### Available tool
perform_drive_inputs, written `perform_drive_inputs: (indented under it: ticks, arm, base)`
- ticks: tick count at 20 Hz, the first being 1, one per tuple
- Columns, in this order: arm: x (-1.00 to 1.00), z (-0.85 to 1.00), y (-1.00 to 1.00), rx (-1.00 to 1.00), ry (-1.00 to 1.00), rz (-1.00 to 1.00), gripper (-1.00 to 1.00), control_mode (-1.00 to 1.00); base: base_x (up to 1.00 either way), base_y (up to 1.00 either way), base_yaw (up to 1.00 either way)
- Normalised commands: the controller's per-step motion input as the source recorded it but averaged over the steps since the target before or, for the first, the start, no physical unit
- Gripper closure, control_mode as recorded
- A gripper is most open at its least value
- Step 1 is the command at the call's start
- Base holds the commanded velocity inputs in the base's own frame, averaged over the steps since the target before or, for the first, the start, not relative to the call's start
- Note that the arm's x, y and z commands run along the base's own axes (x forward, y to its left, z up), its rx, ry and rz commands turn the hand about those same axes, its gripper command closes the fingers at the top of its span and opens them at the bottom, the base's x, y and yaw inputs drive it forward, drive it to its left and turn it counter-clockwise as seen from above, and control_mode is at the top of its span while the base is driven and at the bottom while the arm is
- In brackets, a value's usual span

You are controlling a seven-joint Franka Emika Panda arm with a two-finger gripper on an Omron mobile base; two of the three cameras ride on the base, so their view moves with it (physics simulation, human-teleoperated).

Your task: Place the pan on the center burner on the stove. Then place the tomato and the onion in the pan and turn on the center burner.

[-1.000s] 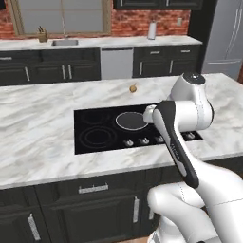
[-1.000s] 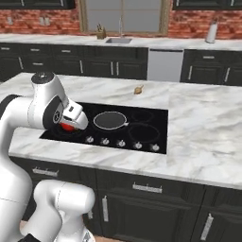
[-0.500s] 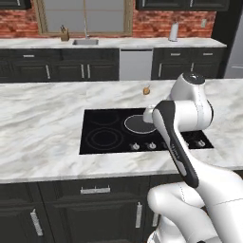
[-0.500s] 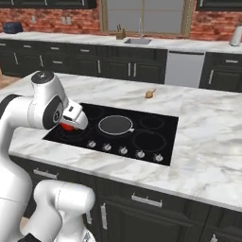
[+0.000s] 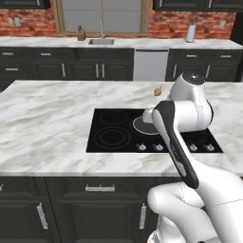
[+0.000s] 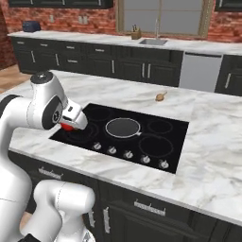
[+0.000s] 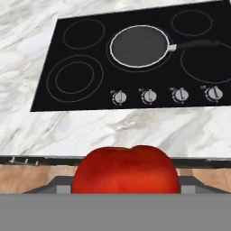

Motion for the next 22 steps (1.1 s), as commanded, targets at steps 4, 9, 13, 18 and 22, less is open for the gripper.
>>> perform_drive_inputs:
  ticks: [4,9,13,18,22]
  arm:
    - [0.00,0.00,0.00,0.00,0.00,0.00,1.00,1.00]
    - [0.00,0.00,0.00,0.00,0.00,0.00,1.00,1.00]
    - [0.00,0.00,0.00,0.00,0.00,0.00,1.00,1.00]
    - [0.09,0.00,-0.11,0.00,0.01,0.11,1.00,-1.00]
    - [0.23,0.00,-0.37,0.00,0.00,0.16,1.00,-1.00]
  base:
    - [0.34,-0.24,0.21]
    - [0.25,-0.21,0.21]
    - [0.09,-0.20,0.20]
    - [0.04,-0.08,0.08]
    - [0.00,0.00,0.00]
